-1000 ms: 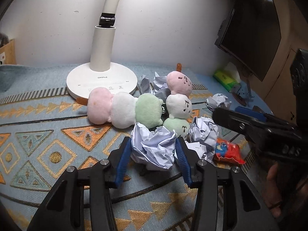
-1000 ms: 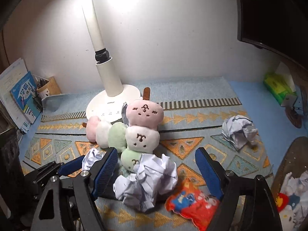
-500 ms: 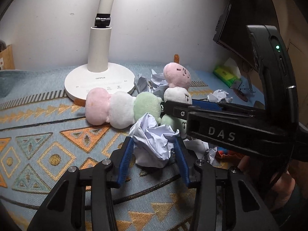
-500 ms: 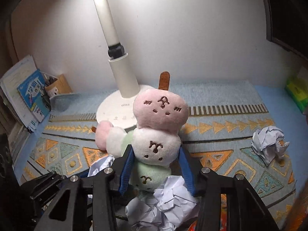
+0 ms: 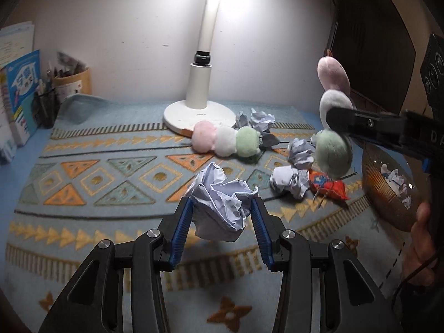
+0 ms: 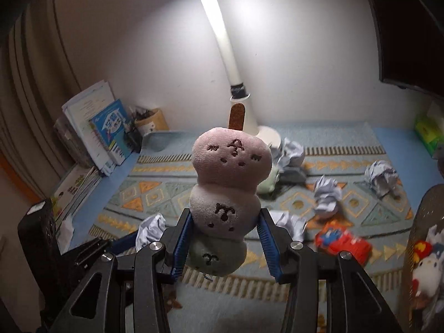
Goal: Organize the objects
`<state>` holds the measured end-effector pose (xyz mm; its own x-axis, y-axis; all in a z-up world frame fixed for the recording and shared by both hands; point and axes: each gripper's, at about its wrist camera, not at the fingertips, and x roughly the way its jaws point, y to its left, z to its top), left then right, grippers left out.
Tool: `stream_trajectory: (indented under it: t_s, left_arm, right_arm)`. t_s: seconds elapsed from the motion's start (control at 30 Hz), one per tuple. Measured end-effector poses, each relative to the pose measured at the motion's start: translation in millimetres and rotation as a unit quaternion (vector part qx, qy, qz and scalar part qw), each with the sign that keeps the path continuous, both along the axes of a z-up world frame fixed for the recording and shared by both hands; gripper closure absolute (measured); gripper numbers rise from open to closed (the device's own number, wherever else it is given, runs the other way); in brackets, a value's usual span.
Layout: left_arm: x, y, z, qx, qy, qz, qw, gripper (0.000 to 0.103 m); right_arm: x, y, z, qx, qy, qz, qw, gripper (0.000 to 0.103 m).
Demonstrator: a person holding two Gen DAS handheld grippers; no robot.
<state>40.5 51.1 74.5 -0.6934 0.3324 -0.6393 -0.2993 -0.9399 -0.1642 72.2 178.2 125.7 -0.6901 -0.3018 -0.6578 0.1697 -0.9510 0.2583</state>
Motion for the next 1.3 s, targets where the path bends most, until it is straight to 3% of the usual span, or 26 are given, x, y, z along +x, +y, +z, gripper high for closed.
stream_trajectory:
  t_s: [0.17,0.27,0.4,0.53,0.63,0.67,0.8,0.97,1.1,1.3]
  left_arm:
    - [34,-35,-15,-0.01,-0.01,0.046,0.9988,0.062]
    - [40,-42,-25,-0.049,-0.006,0.083,0.9954,0.062]
    - [44,-43,-28,-0.03,-0.008,0.079,0.9964,0.062]
    - [48,-36,-29,-0.035,0.0,0.068,0.9971,0.062]
    - [50,-33,-34,-0.036,-0.001,0.065,0.9973,0.062]
    - [49,-33,-36,-0.033,-0.005,0.064,0.9974,0.062]
    - [51,-34,-39,-0.028,-0.004,0.063,0.9976,0.062]
    - [50,-34,-39,-0.022,-0.004,0.063,0.9978,0.062]
    - [51,-34,-39,-0.027,-0.004,0.065,0.9975,0.062]
    - [56,-29,-34,-0.028,-0.003,0.067,0.9974,0.062]
  right_arm:
    - [15,-28,-43,0.058,-0.051,0.004,0.997,0.058]
    - [22,-29,-55,0.064,-0.061,0.001,0.996,0.058]
    - [23,-28,-66,0.089,-0.081,-0.004,0.993,0.057]
    - [23,-24,-70,0.064,-0.086,-0.006,0.994,0.056]
    - [21,-20,-75,0.045,-0.099,-0.017,0.994,0.046]
    - [21,-20,-77,0.042,-0.103,-0.022,0.994,0.036]
    - [20,-22,-84,0.02,-0.116,-0.028,0.993,0.034]
    - [16,-49,-85,0.096,-0.1,-0.02,0.99,0.034]
    - [19,-66,-84,0.14,-0.077,-0.012,0.987,0.057]
    - [35,-41,-66,0.087,-0.055,-0.026,0.994,0.058]
